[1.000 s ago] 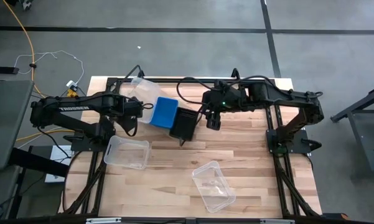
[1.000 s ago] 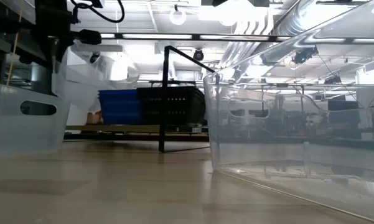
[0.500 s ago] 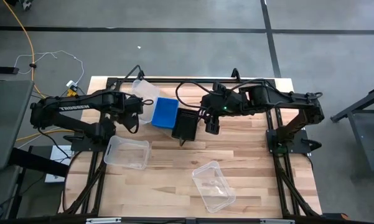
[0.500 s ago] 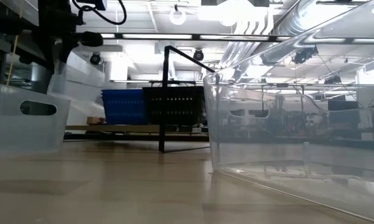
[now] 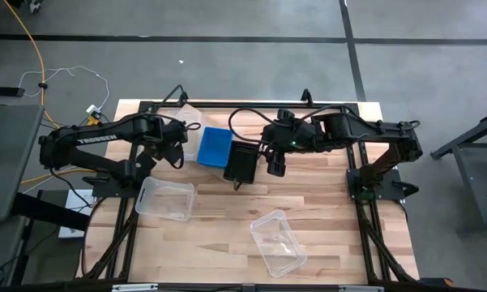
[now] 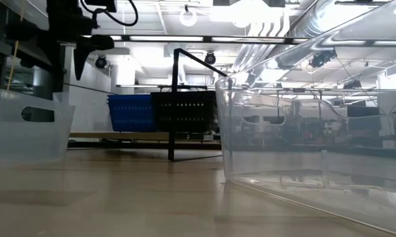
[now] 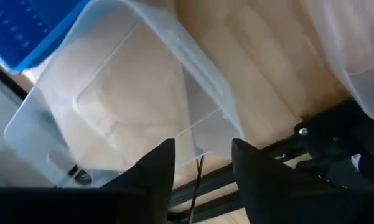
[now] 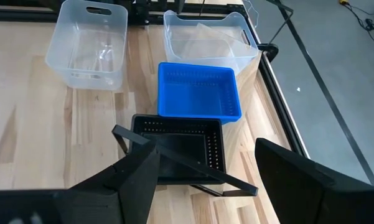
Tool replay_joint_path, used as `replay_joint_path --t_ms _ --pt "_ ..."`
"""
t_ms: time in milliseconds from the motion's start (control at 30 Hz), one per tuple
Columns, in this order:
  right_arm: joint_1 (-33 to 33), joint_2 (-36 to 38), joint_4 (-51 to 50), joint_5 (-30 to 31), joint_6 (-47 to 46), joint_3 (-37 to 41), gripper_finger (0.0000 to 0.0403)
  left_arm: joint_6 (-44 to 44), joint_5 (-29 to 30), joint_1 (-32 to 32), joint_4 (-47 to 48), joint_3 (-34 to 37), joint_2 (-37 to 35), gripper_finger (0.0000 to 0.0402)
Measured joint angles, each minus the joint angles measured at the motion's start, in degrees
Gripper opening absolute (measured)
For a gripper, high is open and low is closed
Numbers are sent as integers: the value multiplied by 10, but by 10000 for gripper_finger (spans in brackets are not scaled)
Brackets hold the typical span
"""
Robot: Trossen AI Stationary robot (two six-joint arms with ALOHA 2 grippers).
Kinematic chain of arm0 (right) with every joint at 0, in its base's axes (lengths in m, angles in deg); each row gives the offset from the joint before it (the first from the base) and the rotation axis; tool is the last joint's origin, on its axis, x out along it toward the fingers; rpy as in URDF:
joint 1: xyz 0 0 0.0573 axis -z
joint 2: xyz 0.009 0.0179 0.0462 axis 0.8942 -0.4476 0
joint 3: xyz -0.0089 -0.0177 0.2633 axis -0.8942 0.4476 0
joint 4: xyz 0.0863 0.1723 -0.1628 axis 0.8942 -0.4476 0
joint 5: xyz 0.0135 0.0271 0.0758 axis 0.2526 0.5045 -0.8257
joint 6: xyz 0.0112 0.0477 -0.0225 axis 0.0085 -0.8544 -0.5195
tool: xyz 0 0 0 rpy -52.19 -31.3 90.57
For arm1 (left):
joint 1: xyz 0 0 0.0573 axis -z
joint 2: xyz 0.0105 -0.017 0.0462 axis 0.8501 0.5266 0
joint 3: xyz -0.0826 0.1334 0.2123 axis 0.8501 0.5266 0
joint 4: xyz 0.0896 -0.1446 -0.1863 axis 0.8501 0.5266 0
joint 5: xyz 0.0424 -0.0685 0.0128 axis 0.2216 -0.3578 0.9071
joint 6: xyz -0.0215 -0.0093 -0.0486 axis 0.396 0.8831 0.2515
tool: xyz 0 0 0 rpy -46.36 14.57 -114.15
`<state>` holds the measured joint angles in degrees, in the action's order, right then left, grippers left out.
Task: Stack baskets on shelf by color
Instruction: Adjust the bins on the shelf
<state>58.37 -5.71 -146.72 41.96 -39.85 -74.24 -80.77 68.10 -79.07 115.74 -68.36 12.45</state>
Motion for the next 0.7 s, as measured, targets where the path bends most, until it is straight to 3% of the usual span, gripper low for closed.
replay_joint_path --t_ms 133,233,400,500,600,700 --pt "0 0 0 0 0 0 252 32 63 -2 4 -2 0 157" --pt "0 0 0 0 5 0 252 80 65 -2 3 -24 -2 146" --pt "2 0 -9 -6 13 0 252 189 34 -1 -2 -66 -28 66" --pt "1 0 -71 -31 8 0 247 282 -12 -1 -25 -68 -64 12" --pt "-5 9 -123 0 -28 34 218 373 -43 4 -87 -43 -121 9" --pt "-20 65 -92 9 -93 156 152 455 -67 22 -183 3 -186 2"
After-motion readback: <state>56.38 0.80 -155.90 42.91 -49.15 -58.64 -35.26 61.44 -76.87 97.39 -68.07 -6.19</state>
